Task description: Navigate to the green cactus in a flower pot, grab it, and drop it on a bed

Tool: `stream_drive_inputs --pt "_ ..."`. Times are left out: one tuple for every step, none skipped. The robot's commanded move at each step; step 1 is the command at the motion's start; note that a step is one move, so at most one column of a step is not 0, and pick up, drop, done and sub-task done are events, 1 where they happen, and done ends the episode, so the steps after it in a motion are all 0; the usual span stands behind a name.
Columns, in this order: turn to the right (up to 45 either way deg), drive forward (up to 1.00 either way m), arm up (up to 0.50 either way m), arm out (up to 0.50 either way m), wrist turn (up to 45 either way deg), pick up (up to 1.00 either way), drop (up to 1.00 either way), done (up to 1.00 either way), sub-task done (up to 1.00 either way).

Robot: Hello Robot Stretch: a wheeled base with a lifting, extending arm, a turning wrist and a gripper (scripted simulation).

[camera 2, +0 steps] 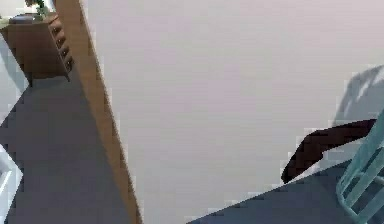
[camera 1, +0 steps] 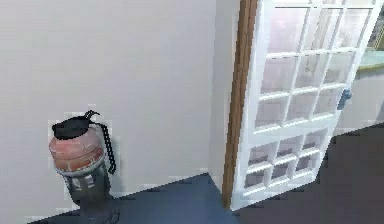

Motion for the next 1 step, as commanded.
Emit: stream_drive_inputs --pt "0.0 0.45 0.00 0.00 0.0 0.00 0.00 0.00 0.00"
